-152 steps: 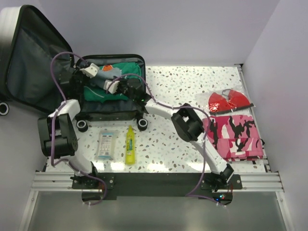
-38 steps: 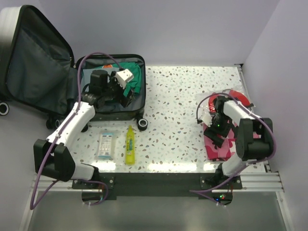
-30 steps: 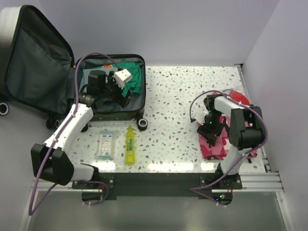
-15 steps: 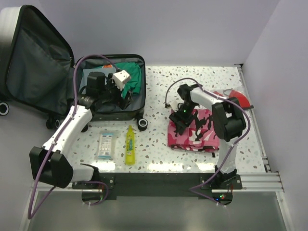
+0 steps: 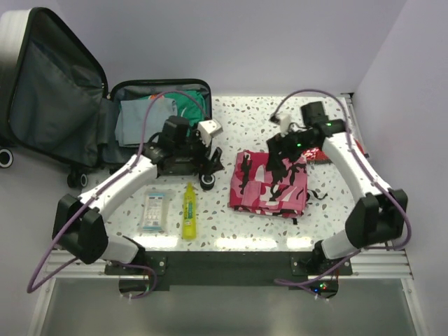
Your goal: Pack the luggage
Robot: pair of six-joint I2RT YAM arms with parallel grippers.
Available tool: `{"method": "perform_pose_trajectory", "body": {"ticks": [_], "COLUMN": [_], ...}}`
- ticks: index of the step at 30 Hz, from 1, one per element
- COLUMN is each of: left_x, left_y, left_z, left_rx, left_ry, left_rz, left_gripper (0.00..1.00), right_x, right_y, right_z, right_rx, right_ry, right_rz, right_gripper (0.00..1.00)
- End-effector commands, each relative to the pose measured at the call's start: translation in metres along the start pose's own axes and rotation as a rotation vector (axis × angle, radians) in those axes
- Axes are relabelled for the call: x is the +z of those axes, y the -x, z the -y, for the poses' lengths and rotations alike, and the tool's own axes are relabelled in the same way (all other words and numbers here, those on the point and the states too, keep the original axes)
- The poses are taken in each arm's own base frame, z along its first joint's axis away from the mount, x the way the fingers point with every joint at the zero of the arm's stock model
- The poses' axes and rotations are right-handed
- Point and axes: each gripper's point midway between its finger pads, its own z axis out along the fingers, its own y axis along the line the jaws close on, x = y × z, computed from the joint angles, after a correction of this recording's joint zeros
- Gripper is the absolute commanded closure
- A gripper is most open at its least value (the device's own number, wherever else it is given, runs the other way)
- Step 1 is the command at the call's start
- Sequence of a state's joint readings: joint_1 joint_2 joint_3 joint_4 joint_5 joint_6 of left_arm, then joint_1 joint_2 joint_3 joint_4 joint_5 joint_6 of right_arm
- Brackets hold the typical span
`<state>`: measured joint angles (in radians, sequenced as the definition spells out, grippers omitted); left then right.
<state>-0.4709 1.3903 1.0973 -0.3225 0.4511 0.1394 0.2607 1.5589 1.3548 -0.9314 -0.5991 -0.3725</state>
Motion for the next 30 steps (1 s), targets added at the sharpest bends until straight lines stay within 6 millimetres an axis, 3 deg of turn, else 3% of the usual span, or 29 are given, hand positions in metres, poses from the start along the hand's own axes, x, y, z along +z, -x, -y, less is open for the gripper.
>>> {"method": "perform_pose_trajectory", "body": {"ticks": [1, 5, 9, 12, 18, 23, 30], "left_x": [0.025, 0.054, 0.077, 0.093, 0.113, 0.125, 0.138], "left_y": [0.004, -0.026, -0.047, -0.049, -0.078, -0.095, -0.112], "left_z": [0.031, 0.051, 0.059, 0.066, 0.046, 0.053, 0.058], "left_rx": [-0.05, -0.186, -0.32, -0.345, -0.4, -0.434, -0.437], "left_ry": [-0.032, -0.04, 0.011, 0.045, 0.198, 0.166, 0.151], "left_rz": [0.011, -0.104, -0.19, -0.205, -0.278, -0.328, -0.367], "left_gripper": [0.0, 0.0, 0.0, 0.0, 0.0, 0.0, 0.0], "right_x": [-0.031, -0.045, -0.049, -0.043, -0.015, 0.003, 0.019], "right_y": [-0.029, -0.085, -0.108, -0.115, -0.135, -0.151, -0.156], "right_z": [0.027, 0.057, 0.082, 0.09, 0.098, 0.1, 0.1], "right_rx": [0.237, 0.449, 0.63, 0.687, 0.737, 0.782, 0.86], "right_ry": [-0.121, -0.235, -0.241, -0.241, -0.22, -0.207, -0.156], "right_rz": [0.002, -0.129, -0.123, -0.118, -0.128, -0.151, -0.166], "right_gripper": [0.05, 0.04, 0.03, 0.02, 0.01, 0.01, 0.03]}}
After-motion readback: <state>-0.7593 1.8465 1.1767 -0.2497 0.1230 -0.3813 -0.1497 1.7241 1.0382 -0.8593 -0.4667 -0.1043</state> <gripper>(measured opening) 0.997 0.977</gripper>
